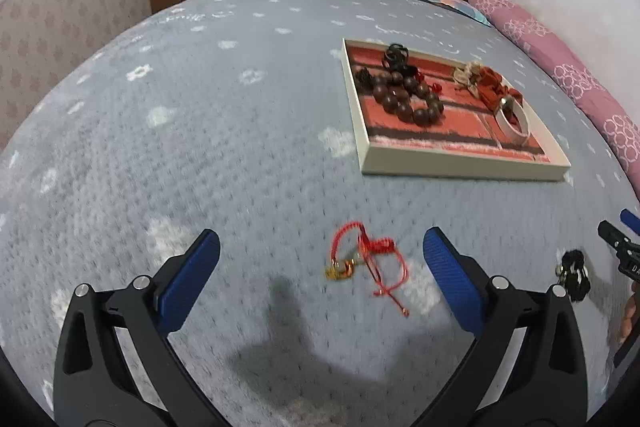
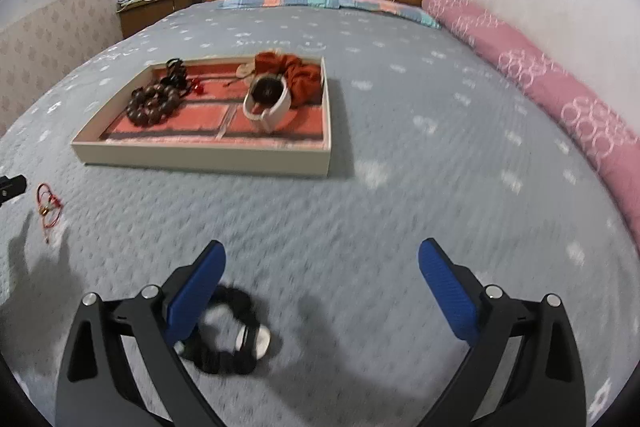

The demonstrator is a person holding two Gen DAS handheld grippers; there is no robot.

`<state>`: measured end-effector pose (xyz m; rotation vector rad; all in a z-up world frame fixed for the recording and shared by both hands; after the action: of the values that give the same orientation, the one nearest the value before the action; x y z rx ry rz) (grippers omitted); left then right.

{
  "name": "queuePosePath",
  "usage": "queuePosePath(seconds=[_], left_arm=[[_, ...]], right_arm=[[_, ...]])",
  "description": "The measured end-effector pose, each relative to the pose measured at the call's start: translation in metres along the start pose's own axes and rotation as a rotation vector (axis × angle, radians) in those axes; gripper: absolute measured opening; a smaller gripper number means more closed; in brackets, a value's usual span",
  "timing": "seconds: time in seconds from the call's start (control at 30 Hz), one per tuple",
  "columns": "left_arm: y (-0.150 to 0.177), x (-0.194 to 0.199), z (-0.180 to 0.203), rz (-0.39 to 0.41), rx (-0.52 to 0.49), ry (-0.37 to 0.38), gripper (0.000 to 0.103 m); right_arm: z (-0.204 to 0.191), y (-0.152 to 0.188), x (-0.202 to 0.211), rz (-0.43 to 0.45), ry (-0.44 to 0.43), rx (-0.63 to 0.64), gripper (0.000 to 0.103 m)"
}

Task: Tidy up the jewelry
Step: 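Move the left tool to the red string pendant while the right tool approaches the black scrunchie, then grasp the red string pendant with the left tool while the right tool grasps the black scrunchie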

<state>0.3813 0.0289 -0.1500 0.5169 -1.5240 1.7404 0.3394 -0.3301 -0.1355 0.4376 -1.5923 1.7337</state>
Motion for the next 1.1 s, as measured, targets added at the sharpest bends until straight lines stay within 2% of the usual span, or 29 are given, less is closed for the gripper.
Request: queuePosePath(seconds=[0.2, 0.3, 0.37, 0.47, 0.6, 0.63, 0.7, 0.73, 0.8, 0.87, 1.0, 1.07, 1.1], left_arm=[[0.005, -0.015, 0.000, -0.013, -0.014, -0.014, 0.098], [0.004, -0.019, -0.001, -0.011, -0.011, -0.003, 0.095], [0.004, -0.024, -0.001, -0.022, -0.017, 0.001, 0.088], [0.006, -0.032, 0.001, -0.046, -0.024, 0.008, 0.072], [0.008, -0.035, 0.004, -0.047, -0.039, 0.016, 0.066], [0.009, -0.036, 0.005, -0.050, -0.041, 0.023, 0.060], [0.011, -0.039, 0.004, -0.065, -0.037, 0.034, 0.048], [0.011, -0.040, 0.003, -0.068, -0.034, 0.034, 0.044], [0.011, -0.040, 0.001, -0.065, -0.021, 0.036, 0.041], [0.012, -0.040, 0.000, -0.066, -0.014, 0.040, 0.036], [0.014, -0.040, 0.000, -0.069, -0.012, 0.041, 0.024], [0.014, -0.041, 0.001, -0.072, -0.016, 0.040, 0.018], [0.014, -0.041, 0.002, -0.071, -0.019, 0.039, 0.017]], right_arm=[[-0.008, 0.022, -0.008, -0.037, 0.005, 0.025, 0.095], [-0.013, 0.029, -0.010, -0.050, -0.005, 0.037, 0.094], [-0.016, 0.032, -0.013, -0.061, -0.011, 0.041, 0.094], [-0.020, 0.033, -0.016, -0.071, -0.011, 0.051, 0.094], [-0.025, 0.035, -0.019, -0.082, 0.001, 0.077, 0.093], [-0.026, 0.035, -0.021, -0.087, 0.002, 0.080, 0.090], [-0.029, 0.037, -0.024, -0.104, -0.015, 0.080, 0.076], [-0.029, 0.037, -0.024, -0.109, -0.026, 0.068, 0.074], [-0.029, 0.037, -0.026, -0.126, -0.053, 0.029, 0.063], [-0.030, 0.038, -0.026, -0.131, -0.062, 0.008, 0.058], [-0.035, 0.039, -0.024, -0.120, -0.058, 0.018, 0.042], [-0.038, 0.039, -0.023, -0.118, -0.063, 0.026, 0.038], [-0.039, 0.039, -0.023, -0.117, -0.067, 0.030, 0.031]])
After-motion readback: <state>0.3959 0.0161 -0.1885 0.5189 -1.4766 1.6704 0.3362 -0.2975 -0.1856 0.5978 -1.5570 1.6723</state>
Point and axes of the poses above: each gripper's, at about its wrist camera, not at the fingertips, and x roughly against the way its jaws point, z to its right, y to its underside, the point moved 6 cm from there along -x, roughly the way its jaws point, and after that the axes turned 9 degrees about y, right-handed, at the moved point
